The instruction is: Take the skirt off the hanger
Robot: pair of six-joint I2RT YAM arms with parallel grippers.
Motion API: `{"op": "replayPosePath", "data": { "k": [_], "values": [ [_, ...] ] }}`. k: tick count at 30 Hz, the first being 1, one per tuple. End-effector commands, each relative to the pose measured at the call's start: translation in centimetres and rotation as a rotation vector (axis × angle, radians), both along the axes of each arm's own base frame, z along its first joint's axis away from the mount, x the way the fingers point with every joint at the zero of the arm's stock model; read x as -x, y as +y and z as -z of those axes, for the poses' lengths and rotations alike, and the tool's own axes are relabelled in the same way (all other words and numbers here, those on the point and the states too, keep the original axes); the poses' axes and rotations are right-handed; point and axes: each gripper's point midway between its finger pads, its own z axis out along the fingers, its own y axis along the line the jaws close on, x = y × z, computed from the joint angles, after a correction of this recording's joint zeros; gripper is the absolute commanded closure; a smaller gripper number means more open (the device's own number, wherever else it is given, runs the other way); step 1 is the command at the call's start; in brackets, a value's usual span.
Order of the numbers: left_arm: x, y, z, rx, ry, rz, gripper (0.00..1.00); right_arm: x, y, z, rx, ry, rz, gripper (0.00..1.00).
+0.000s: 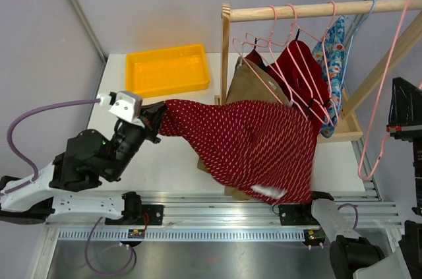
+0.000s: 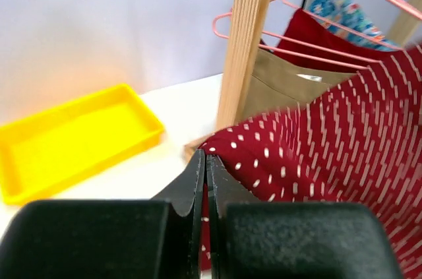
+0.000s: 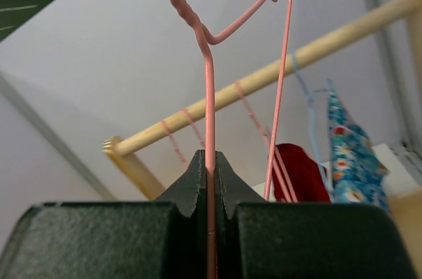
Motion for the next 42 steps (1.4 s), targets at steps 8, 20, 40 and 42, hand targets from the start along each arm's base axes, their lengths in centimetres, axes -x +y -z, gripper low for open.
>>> {"op": "replayPosePath", "data": {
  "k": [8,20,40,42],
  "values": [
    [-7.1,3.3,-6.9,-0.105,-0.078,-0.269,1.00,-1.7,-5.5,7.7,0.012,0.254,0.297,1.00],
    [-21.6,4.1,-9.2,-0.080,-0.059,-0.340,1.00,-6.7,-5.6,10.7,0.046,0.382,0.275,1.00],
    [-42.3,15.2,-4.2,-0.024,-0.073,-0.660,1.00,-10.1,-6.6,13.6,0.166,0.487,0.339,1.00],
    [-44.5,16.2,2.4,-0.023,0.070,-0.699,1.00,-10.1,-6.6,13.8,0.164,0.489,0.335,1.00]
  ]
}}
